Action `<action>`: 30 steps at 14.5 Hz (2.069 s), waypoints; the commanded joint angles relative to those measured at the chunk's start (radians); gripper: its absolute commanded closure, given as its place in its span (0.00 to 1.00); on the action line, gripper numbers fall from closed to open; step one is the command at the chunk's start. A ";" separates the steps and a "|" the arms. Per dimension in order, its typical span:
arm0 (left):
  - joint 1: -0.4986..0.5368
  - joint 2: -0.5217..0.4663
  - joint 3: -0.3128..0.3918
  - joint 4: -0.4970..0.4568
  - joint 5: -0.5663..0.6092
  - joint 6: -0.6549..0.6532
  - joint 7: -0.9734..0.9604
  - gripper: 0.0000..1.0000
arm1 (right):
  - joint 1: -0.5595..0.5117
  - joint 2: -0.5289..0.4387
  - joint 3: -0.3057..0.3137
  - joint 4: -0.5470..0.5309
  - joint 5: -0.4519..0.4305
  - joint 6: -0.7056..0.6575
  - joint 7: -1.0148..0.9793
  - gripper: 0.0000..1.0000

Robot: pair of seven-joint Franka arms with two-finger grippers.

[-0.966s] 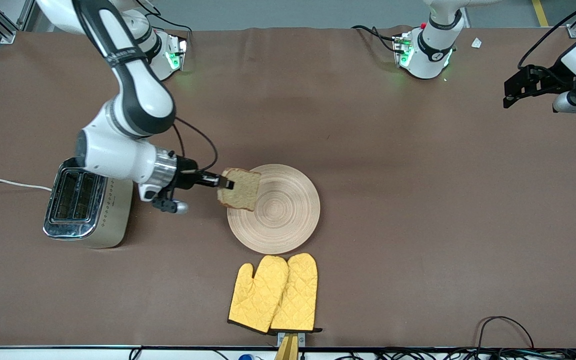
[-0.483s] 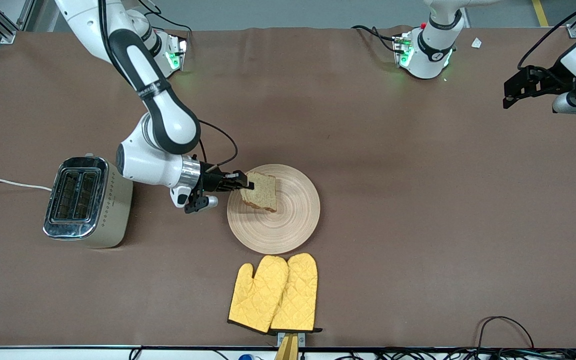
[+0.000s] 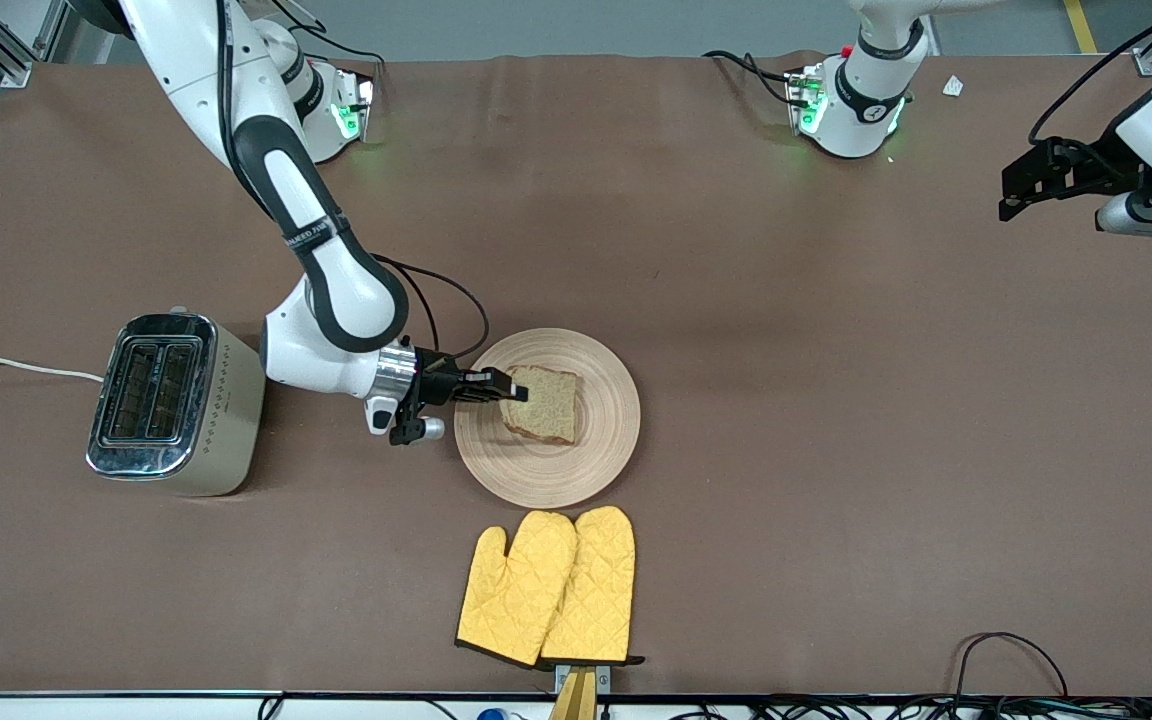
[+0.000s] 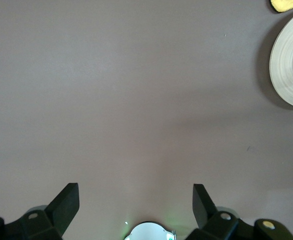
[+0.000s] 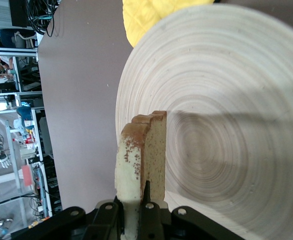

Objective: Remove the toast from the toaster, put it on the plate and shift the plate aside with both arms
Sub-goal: 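Carry the toast with the right gripper over the wooden plate, then release the toast onto the plate while the left gripper reaches the plate rim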

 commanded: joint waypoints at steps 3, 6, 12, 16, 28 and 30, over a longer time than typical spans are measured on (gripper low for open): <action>0.080 0.052 0.002 0.057 -0.110 -0.014 0.008 0.00 | 0.012 -0.002 -0.004 -0.026 0.035 0.015 0.090 1.00; 0.097 0.105 0.002 0.075 -0.134 -0.010 0.007 0.00 | 0.003 -0.017 -0.010 -0.088 0.016 0.009 0.088 1.00; 0.129 0.291 0.000 0.074 -0.344 0.116 0.016 0.00 | -0.015 -0.094 -0.047 -0.165 -0.178 -0.020 0.148 0.99; 0.116 0.420 -0.007 0.072 -0.498 0.202 0.127 0.00 | -0.026 -0.102 -0.084 -0.129 -0.370 -0.132 0.257 0.25; 0.067 0.743 -0.115 0.046 -0.766 0.382 0.614 0.11 | 0.020 -0.096 -0.084 -0.128 -0.372 -0.091 0.298 0.00; 0.042 0.805 -0.124 0.046 -0.798 0.414 0.698 0.17 | 0.035 -0.096 -0.085 -0.114 -0.372 -0.089 0.332 0.00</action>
